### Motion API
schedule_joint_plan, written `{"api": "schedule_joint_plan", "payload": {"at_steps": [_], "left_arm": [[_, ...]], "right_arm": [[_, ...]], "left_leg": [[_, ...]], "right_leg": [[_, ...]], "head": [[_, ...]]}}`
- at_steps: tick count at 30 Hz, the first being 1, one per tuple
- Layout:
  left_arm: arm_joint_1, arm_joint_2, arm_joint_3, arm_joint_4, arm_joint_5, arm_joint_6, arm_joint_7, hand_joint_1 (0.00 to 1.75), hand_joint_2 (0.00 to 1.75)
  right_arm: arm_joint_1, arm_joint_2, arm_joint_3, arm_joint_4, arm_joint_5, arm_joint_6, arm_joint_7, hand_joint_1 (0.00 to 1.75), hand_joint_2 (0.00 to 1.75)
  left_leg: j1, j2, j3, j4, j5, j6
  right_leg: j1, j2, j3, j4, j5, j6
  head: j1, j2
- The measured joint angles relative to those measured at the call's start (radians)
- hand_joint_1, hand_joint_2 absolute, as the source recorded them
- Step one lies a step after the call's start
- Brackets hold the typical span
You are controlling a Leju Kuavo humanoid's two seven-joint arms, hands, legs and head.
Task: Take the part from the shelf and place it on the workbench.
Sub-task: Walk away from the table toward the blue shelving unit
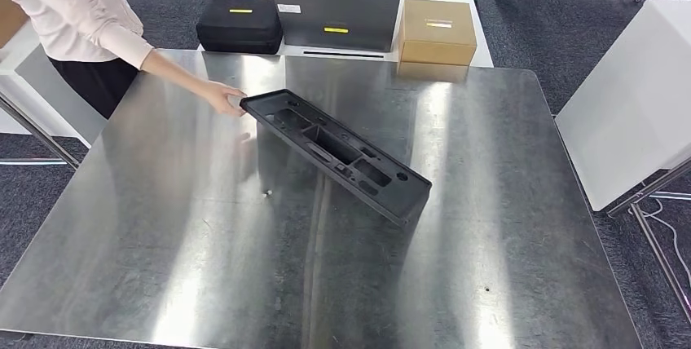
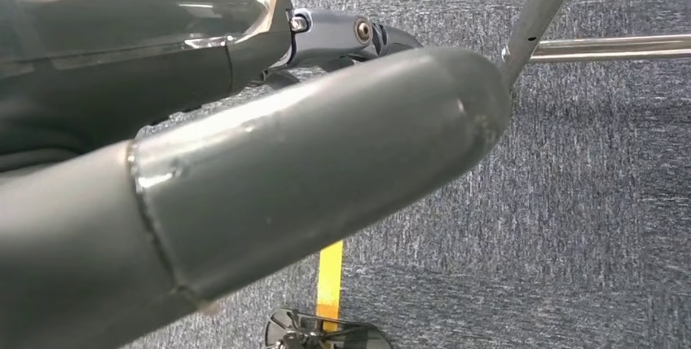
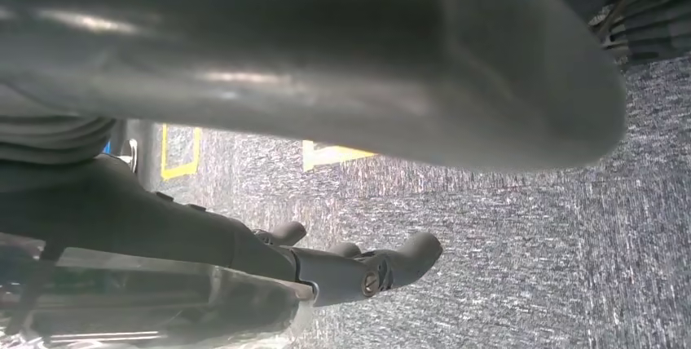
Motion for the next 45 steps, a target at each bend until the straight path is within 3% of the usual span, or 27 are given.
{"api": "schedule_joint_plan", "payload": {"at_steps": [12,20,23,26,28,30,32,33,34,35,37,39,41,42,43,45], "left_arm": [[0.004,0.01,-0.008,0.0,-0.021,-0.02,0.057,0.0,0.0],[0.006,0.018,-0.007,0.0,-0.021,-0.035,0.026,0.0,0.0],[0.006,0.02,-0.007,0.0,-0.021,-0.036,0.018,0.0,0.0],[0.006,0.021,-0.007,0.0,-0.021,-0.041,0.008,0.0,0.0],[0.005,0.02,-0.007,0.0,-0.021,-0.043,-0.001,0.0,0.0],[0.007,0.02,-0.007,0.0,-0.021,-0.045,-0.006,0.0,0.0],[0.01,0.02,-0.007,0.0,-0.021,-0.045,-0.008,0.0,0.0],[0.011,0.02,-0.007,0.0,-0.021,-0.045,-0.009,0.0,0.0],[0.011,0.02,-0.007,0.0,-0.021,-0.045,-0.009,0.0,0.0],[0.011,0.019,-0.007,0.0,-0.021,-0.045,-0.009,0.0,0.0],[0.011,0.019,-0.007,0.0,-0.021,-0.045,-0.009,0.0,0.0],[0.01,0.02,-0.007,0.0,-0.021,-0.044,-0.009,0.0,0.0],[0.01,0.02,-0.007,0.0,-0.021,-0.044,-0.01,0.0,0.0],[0.01,0.021,-0.007,0.0,-0.021,-0.044,-0.011,0.0,0.0],[0.01,0.021,-0.007,0.0,-0.02,-0.044,-0.012,0.0,0.0],[0.009,0.021,-0.007,0.0,-0.019,-0.044,-0.015,0.0,0.0]], "right_arm": [[-0.003,0.014,0.007,0.004,0.039,-0.011,-0.012,0.0,0.0],[-0.004,0.017,0.032,0.005,0.065,0.003,0.002,0.0,0.0],[-0.004,0.019,0.036,0.005,0.067,0.003,0.003,0.0,0.0],[-0.004,0.02,0.037,0.006,0.068,0.003,0.003,0.0,0.0],[-0.005,0.019,0.038,0.006,0.068,0.003,0.003,0.0,0.0],[-0.005,0.019,0.039,0.006,0.068,0.003,0.004,0.0,0.0],[-0.005,0.019,0.041,0.006,0.07,0.003,0.006,0.0,0.0],[-0.005,0.019,0.042,0.006,0.07,0.003,0.007,0.0,0.0],[-0.005,0.019,0.044,0.006,0.071,0.003,0.007,0.0,0.0],[-0.006,0.018,0.046,0.006,0.072,0.003,0.007,0.0,0.0],[-0.009,0.018,0.048,0.006,0.072,0.003,0.007,0.0,0.0],[-0.011,0.019,0.051,0.007,0.072,0.003,0.008,0.0,0.0],[-0.012,0.019,0.054,0.007,0.072,0.003,0.008,0.0,0.0],[-0.013,0.019,0.055,0.007,0.072,0.003,0.008,0.0,0.0],[-0.013,0.02,0.056,0.007,0.073,0.003,0.008,0.0,0.0],[-0.013,0.021,0.058,0.007,0.075,0.003,0.009,0.0,0.0]], "left_leg": [[-0.001,0.0,0.0,0.0,0.0,0.0],[-0.006,0.0,0.0,0.001,-0.001,0.001],[-0.011,0.0,0.0,0.003,0.001,0.007],[-0.009,0.002,0.003,-0.005,0.016,0.019],[-0.003,0.006,0.004,-0.017,0.03,0.028],[-0.001,0.01,0.0,-0.019,0.035,0.032],[-0.002,0.014,-0.003,-0.017,0.036,0.031],[-0.002,0.015,-0.005,-0.015,0.036,0.03],[-0.001,0.015,-0.005,-0.012,0.035,0.028],[0.001,0.015,-0.006,-0.008,0.033,0.025],[0.0,0.013,-0.011,0.001,0.029,0.013],[-0.003,0.011,-0.016,0.008,0.028,0.001],[0.0,0.01,-0.022,0.018,0.022,-0.01],[0.002,0.011,-0.03,0.034,0.006,-0.015],[0.006,0.012,-0.044,0.066,-0.023,-0.021],[0.011,0.014,-0.092,0.184,-0.105,-0.033]], "right_leg": [[0.0,0.0,0.0,0.0,0.0,0.0],[-0.006,0.0,0.0,-0.001,0.001,0.001],[-0.01,0.0,0.001,-0.001,0.003,0.004],[-0.01,-0.001,-0.002,0.002,0.004,0.014],[-0.007,-0.008,-0.027,0.061,-0.036,0.011],[-0.012,-0.014,-0.078,0.197,-0.106,0.004],[-0.018,-0.016,-0.108,0.299,-0.143,0.011],[-0.021,-0.017,-0.095,0.294,-0.139,0.02],[-0.024,-0.018,-0.061,0.246,-0.121,0.03],[-0.028,-0.019,-0.015,0.17,-0.1,0.04],[-0.029,-0.017,0.062,0.047,-0.074,0.043],[-0.024,-0.014,0.078,0.017,-0.075,0.03],[-0.029,-0.015,0.07,0.014,-0.073,0.018],[-0.033,-0.016,0.067,0.013,-0.07,0.01],[-0.035,-0.018,0.064,0.012,-0.065,0.001],[-0.033,-0.023,0.052,0.012,-0.058,-0.014]], "head": [[0.0,0.0],[0.0,0.0],[0.0,0.0],[-0.001,0.0],[0.004,0.0],[0.009,0.0],[0.01,0.0],[0.01,0.0],[0.01,0.0],[0.011,0.0],[0.011,0.0],[0.01,0.0],[0.008,0.0],[0.005,0.0],[0.004,0.0],[0.002,0.0]]}}
